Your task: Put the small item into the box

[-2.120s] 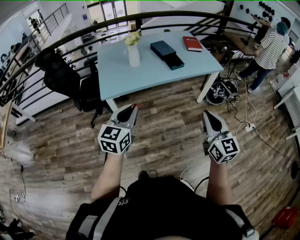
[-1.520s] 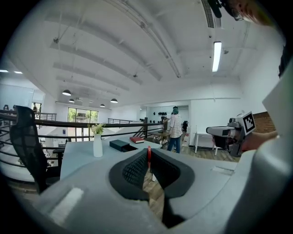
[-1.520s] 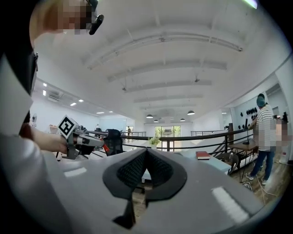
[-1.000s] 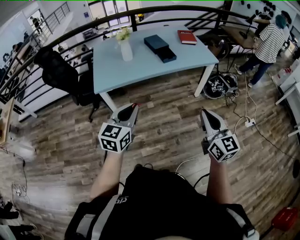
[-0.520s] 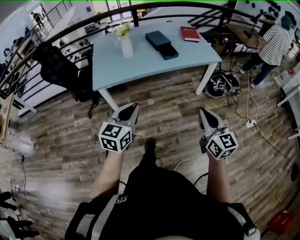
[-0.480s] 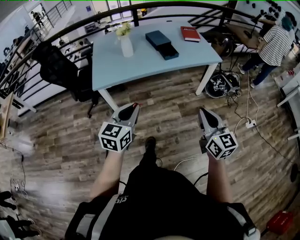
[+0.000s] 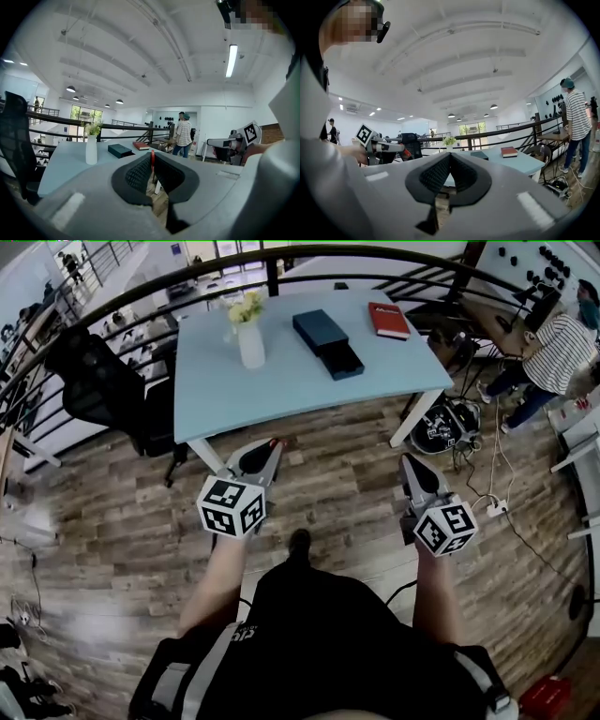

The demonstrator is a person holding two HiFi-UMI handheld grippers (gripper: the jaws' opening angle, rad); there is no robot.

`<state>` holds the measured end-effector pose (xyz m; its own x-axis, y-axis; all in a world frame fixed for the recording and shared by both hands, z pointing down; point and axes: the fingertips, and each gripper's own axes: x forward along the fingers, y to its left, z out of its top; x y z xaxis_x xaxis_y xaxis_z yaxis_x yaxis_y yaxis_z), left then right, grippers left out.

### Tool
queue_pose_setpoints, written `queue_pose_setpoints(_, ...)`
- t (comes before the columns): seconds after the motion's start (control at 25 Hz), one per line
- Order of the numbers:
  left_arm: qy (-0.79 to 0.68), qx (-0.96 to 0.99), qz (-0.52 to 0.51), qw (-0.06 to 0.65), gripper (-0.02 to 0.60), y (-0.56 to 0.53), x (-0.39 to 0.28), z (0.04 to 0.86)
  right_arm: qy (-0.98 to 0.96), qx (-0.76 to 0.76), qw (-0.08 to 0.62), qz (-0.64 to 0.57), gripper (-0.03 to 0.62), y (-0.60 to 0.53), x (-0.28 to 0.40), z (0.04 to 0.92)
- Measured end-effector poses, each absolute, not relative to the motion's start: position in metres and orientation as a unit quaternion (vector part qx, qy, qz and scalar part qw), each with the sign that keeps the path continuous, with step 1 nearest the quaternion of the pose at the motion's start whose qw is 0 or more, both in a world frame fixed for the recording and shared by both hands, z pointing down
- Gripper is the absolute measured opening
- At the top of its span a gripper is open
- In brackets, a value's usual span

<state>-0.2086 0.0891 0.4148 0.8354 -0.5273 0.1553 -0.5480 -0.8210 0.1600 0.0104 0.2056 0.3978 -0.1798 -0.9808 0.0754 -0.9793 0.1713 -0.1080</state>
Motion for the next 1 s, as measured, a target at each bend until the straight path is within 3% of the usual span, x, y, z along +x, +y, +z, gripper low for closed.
queue_pose_setpoints(0.44, -0.266, 0.958, 0.055, 0.09, 0.02, -0.046, -0.177, 0.401, 0.771, -0.633, 0.008, -0.064, 0.002, 0.059, 0.022, 0.38)
queue_pose_setpoints(1.0, -0.227, 0.964, 0.062, 0.121, 0.02, -0.123, -0.16, 0.43, 0.762, -0.639, -0.022, -0.101, 0.002, -0.022, 0.016, 0.409)
